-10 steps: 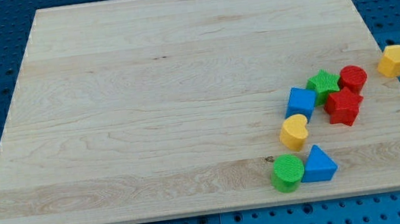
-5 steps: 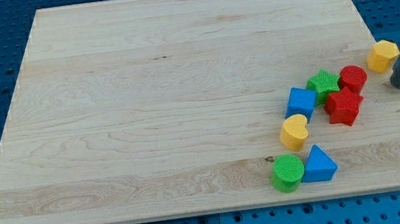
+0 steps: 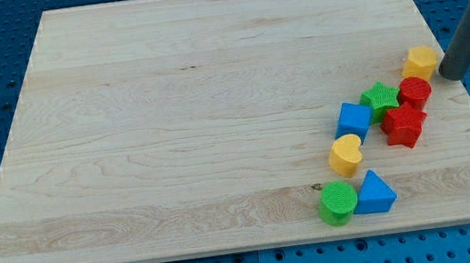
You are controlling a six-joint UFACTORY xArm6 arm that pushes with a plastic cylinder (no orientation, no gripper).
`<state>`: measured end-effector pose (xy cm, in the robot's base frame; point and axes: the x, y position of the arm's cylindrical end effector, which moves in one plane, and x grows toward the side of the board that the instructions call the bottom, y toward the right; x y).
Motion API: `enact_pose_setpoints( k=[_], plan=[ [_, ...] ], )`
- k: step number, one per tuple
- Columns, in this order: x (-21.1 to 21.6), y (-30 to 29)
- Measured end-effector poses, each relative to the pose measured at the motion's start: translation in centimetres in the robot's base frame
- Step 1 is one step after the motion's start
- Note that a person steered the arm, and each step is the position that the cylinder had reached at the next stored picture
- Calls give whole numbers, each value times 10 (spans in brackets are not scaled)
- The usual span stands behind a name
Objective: Move the yellow hexagon to the top of the green star
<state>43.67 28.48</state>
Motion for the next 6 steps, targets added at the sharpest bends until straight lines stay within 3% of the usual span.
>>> enact_pose_setpoints(
  k=[1, 2, 3, 4, 5, 6],
  plan=[
    [-23, -6],
    [-53, 24],
    [-48, 24],
    [-11, -3],
    [-14, -37],
    [-23, -30]
  ],
)
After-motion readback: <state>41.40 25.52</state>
